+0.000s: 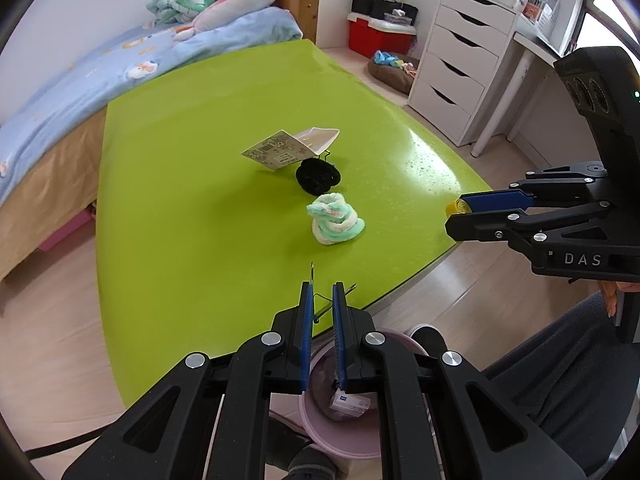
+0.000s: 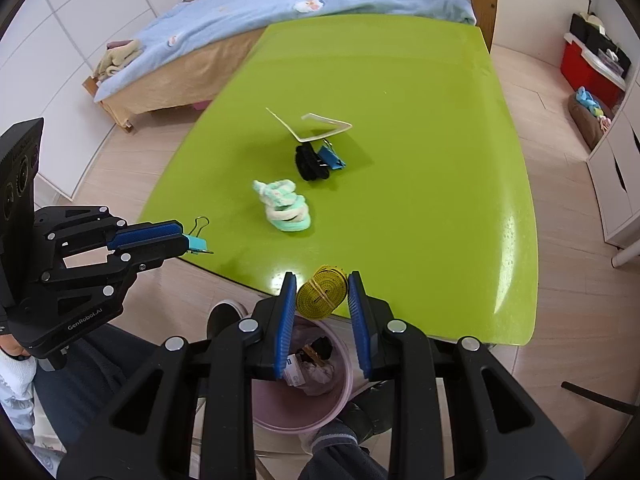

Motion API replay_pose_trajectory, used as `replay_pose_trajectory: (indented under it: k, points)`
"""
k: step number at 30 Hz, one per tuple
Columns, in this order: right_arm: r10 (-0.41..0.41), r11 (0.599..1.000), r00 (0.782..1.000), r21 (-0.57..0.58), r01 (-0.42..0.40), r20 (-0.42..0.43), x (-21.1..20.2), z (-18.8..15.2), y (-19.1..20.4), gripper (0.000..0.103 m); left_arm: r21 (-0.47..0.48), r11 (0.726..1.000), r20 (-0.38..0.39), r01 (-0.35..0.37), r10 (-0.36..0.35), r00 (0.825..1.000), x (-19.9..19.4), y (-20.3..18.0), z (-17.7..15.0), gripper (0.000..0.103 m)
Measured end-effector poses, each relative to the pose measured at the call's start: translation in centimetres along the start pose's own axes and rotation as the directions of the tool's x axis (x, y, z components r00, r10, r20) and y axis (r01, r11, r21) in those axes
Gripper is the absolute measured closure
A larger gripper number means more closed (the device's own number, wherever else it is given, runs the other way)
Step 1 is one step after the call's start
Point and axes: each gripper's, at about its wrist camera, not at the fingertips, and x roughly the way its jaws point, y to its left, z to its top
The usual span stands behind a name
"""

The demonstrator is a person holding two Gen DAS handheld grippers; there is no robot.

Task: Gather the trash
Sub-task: 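Carry the tape roll and teal clip over the wastebasket and open both grippers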

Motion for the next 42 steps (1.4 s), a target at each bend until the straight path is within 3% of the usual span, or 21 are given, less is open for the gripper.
replay_pose_trajectory:
  k: [12,27,29,31,33,34,42]
  points:
    - [0.051,0.995,0.998,-0.082,-0.047,0.04,-3.4,-3.7,3.7,0.077,0.009,1.0,0.043,0.025,-0.026,0.999,-3.4,-1.4,-2.6,0.094]
    - [0.13,0.98,0.991,-0.149,-0.13,-0.012,-4.1,-8.0,7.3,0.076,0.011,0.999,0.058,0.053,-0.053,0.997,-6.0,-2.8,-6.6,0.094]
    - [0.135,0.978,0.99,-0.156,-0.138,-0.026,-3.9,-8.1,7.5,0.068,0.01,0.998,0.055,0.056,-0.056,0.997,-6.1,-2.7,-6.8,0.094]
    - [0.127,0.98,0.992,-0.154,-0.129,-0.021,-4.1,-8.2,7.5,0.031,0.006,0.998,0.055,0.058,-0.059,0.997,-6.3,-2.6,-6.9,0.094]
    - [0.128,0.981,0.992,-0.148,-0.128,-0.007,-4.4,-8.2,7.4,0.023,0.004,0.998,0.054,0.063,-0.063,0.997,-6.3,-2.5,-6.9,0.094]
    - [0.124,0.983,0.992,-0.138,-0.123,0.0,-4.7,-8.2,7.2,0.013,0.005,0.998,0.052,0.067,-0.068,0.996,-6.2,-2.6,-6.9,0.094]
    - [0.058,0.996,0.995,-0.074,-0.052,0.082,-7.2,-8.4,4.8,0.006,0.036,0.993,0.035,0.112,-0.113,0.993,-6.0,-3.7,-7.0,0.094]
